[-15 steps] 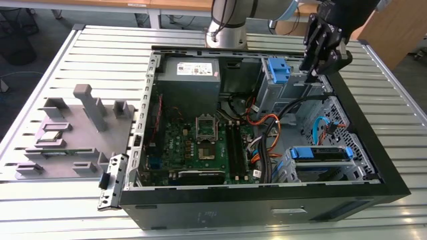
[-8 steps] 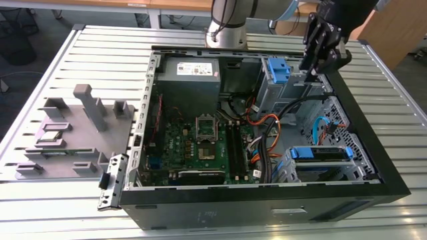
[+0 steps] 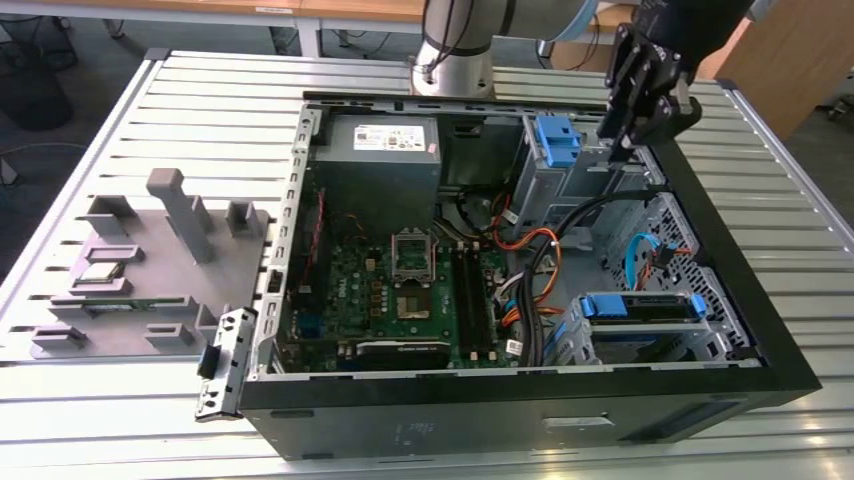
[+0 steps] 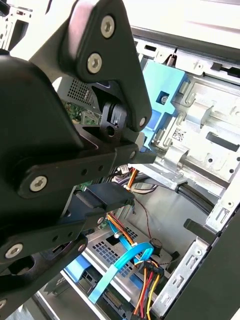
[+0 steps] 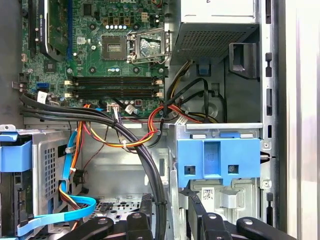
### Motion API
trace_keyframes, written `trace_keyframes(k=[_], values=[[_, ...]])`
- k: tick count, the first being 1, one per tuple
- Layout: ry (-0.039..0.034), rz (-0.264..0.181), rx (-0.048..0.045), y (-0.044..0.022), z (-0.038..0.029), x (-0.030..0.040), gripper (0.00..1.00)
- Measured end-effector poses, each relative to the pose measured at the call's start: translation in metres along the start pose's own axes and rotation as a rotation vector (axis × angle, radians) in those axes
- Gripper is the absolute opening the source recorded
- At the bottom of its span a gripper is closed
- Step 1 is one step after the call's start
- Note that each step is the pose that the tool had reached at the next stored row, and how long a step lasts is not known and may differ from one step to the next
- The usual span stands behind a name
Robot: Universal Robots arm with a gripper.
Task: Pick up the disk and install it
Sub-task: 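Insert the disk into the insertion slot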
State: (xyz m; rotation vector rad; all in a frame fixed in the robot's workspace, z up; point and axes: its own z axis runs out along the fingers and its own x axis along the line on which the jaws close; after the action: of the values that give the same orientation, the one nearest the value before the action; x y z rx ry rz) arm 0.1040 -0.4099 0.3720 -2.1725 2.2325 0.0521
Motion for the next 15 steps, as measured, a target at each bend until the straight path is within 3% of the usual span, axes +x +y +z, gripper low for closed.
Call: trace_keyframes(k=[15], values=[[-0.0002, 0.0, 0.0, 0.0002, 0.0003, -0.0056, 0.42]])
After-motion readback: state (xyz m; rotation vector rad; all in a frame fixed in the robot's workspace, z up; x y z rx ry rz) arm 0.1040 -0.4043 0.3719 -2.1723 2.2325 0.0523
